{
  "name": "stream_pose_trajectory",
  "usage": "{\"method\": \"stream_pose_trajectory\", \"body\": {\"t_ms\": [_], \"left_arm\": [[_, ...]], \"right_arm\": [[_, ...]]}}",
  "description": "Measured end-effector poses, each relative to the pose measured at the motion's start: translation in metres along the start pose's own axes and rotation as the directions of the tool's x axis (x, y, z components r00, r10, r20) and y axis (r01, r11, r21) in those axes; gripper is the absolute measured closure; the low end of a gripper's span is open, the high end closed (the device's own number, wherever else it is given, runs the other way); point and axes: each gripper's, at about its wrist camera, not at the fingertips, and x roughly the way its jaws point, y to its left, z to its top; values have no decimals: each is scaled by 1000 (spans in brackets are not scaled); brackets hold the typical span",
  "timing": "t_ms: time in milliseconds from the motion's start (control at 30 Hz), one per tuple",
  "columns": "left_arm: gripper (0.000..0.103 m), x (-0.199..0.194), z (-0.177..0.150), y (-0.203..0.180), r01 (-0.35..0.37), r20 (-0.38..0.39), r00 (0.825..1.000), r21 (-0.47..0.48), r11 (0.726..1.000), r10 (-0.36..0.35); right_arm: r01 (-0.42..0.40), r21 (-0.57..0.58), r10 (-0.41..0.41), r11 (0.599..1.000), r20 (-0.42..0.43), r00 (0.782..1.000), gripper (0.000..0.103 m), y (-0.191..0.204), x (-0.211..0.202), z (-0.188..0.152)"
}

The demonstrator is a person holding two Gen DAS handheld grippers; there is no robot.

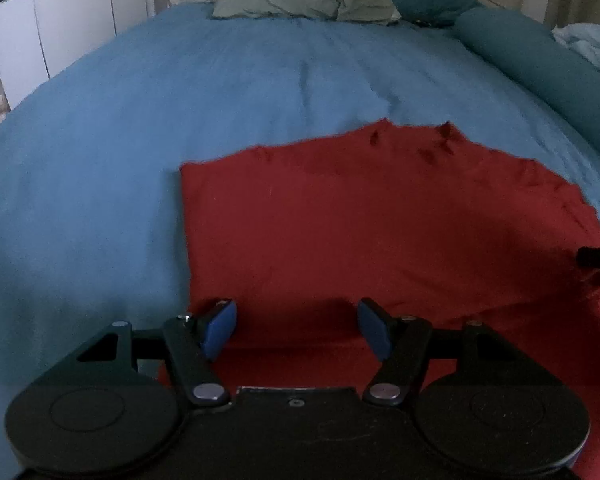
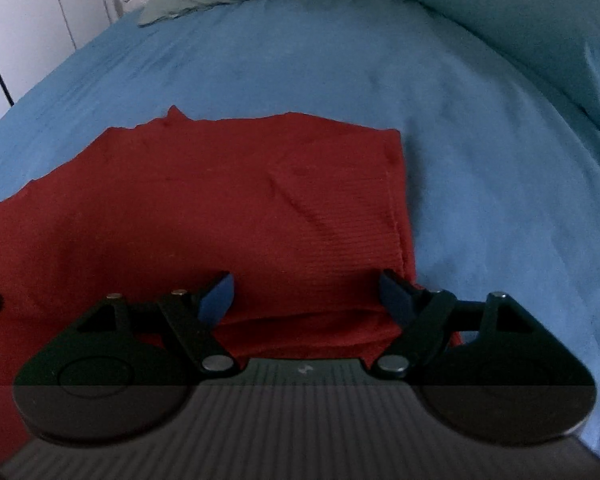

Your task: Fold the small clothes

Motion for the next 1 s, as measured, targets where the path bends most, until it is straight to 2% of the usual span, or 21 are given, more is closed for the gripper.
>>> {"method": "stream_pose_trajectory", "body": {"t_ms": [100, 133, 267, 333, 367, 500, 600, 733, 767, 833, 933, 1000], "left_arm": [[29, -9, -1, 2, -9, 21, 1000, -1, 1000, 9], [29, -9, -3, 3, -11, 21, 1000, -2, 1000, 11], [29, -3, -16, 4, -14, 18, 1000, -1, 1000, 14], [28, -2, -21, 0, -26, 38, 999, 25, 999, 25], [28, -2, -22, -2, -32, 45, 999, 37, 999, 31], [28, -17, -18, -1, -40, 73, 997, 26, 999, 38], [28, -49, -16, -2, -67, 105, 992, 21, 998, 64], [27, -113, -26, 1, -94, 128, 988, 23, 995, 90], [24, -128, -30, 2, -102, 126, 987, 24, 994, 98], [7, -155, -42, 5, -97, 121, 988, 9, 995, 95], [6, -190, -74, 11, -66, 114, 991, -25, 997, 69], [6, -199, -93, 14, -77, 87, 993, -42, 996, 80]], "right_arm": [[-28, 6, 27, 1000, 90, 996, 7, -4, -8, 16], [-25, 11, 24, 1000, 97, 995, 7, -4, -6, 22], [-35, 40, 33, 999, 62, 998, 7, -4, 29, 42], [-14, 42, 13, 999, 19, 1000, 8, -7, 54, 45], [-17, 39, 15, 999, 29, 999, 8, -9, 59, 43], [-38, 8, 37, 999, 51, 998, 7, -11, 49, 43], [-95, -11, 95, 995, 96, 991, 7, -16, 11, 39], [-140, -74, 151, 987, 167, 974, 7, -28, -65, 25], [-143, -97, 159, 985, 179, 971, 7, -32, -88, 19], [-140, -122, 162, 983, 198, 967, 6, -43, -127, 8], [-150, -119, 169, 982, 176, 970, 4, -57, -180, -17], [-138, -100, 152, 985, 156, 976, 4, -67, -208, -45]]}}
